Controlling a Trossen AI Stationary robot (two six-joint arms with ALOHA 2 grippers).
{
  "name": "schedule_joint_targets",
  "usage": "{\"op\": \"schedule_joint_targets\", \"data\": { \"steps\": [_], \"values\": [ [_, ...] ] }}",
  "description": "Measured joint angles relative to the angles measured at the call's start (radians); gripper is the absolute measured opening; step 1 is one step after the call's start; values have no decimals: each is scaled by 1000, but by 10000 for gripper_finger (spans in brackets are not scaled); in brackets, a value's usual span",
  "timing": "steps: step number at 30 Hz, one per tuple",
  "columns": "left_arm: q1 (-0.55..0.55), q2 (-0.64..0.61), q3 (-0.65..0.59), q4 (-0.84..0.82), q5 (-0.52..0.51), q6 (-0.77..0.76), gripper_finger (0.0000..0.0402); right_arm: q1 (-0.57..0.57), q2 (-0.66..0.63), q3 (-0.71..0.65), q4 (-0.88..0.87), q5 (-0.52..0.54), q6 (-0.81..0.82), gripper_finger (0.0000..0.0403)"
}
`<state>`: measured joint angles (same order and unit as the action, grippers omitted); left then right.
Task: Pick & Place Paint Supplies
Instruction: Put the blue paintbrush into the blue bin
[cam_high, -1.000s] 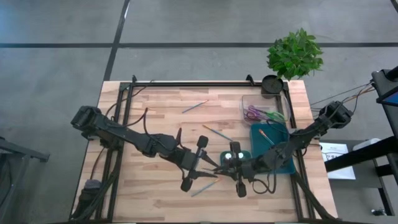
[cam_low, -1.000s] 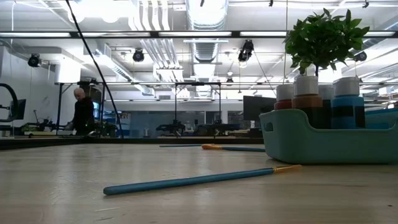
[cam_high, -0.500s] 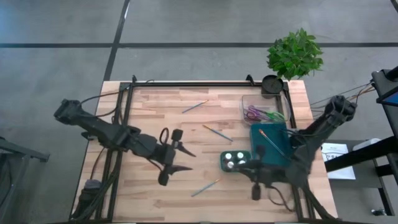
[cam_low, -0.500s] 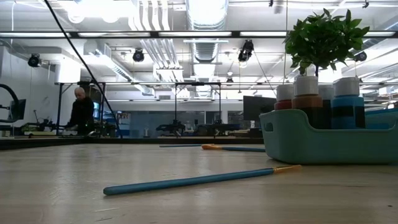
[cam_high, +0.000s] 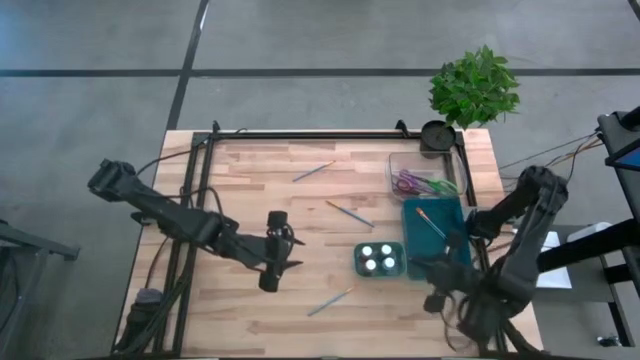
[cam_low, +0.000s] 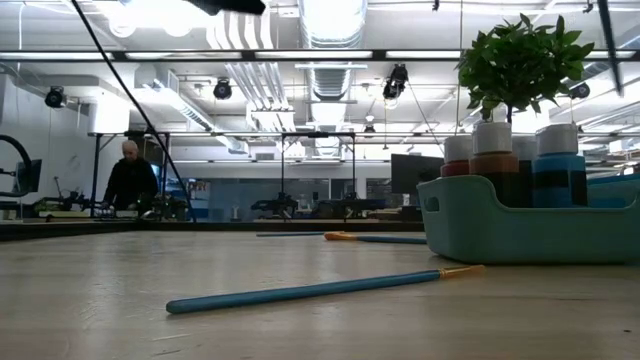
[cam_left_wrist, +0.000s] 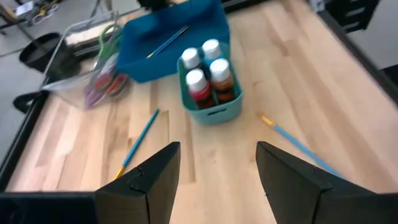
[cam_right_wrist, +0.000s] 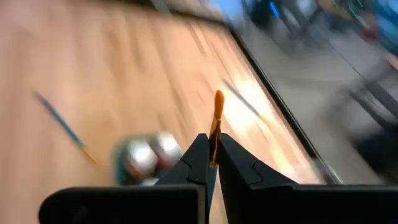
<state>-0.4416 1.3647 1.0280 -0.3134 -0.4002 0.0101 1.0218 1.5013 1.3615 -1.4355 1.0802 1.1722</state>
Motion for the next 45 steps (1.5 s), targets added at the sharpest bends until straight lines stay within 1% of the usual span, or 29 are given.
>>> {"op": "schedule_joint_targets", "data": {
  "steps": [1, 2, 5, 8, 17, 22, 28, 31, 34, 38, 42, 45],
  "values": [
    [0, 0, -6, 0, -9, -4, 216, 0, 34, 21, -110, -41, 100, 9],
    [0, 0, -10, 0, -12, -8, 216, 0, 65, 33, -145, -76, 176, 9],
    [0, 0, -14, 10, -20, -12, 216, -12, 85, 30, -106, -176, 158, 9],
    [0, 0, -14, 27, -23, -11, 216, -43, 103, 0, -143, -261, 217, 9],
    [0, -2, -13, 74, -28, -10, 216, -100, 80, -185, -132, -398, 392, 9],
    [0, -2, -13, 83, -30, -8, 216, -124, 57, -261, -134, -442, 437, 9],
    [0, -2, -13, 85, -30, -8, 216, -127, 38, -291, -135, -438, 453, 11],
    [0, -2, -13, 85, -30, -9, 217, -129, 32, -291, -136, -448, 459, 30],
    [0, -2, -13, 85, -30, -11, 217, -129, 30, -293, -135, -451, 477, 62],
    [0, -2, -13, 85, -30, -11, 217, -134, 21, -329, -136, -488, 494, 97],
    [0, -2, -13, 85, -30, -11, 217, -135, 16, -367, -136, -511, 526, 116],
    [0, -2, -13, 85, -29, -11, 217, -134, 16, -371, -135, -508, 534, 121]
  ]
}}
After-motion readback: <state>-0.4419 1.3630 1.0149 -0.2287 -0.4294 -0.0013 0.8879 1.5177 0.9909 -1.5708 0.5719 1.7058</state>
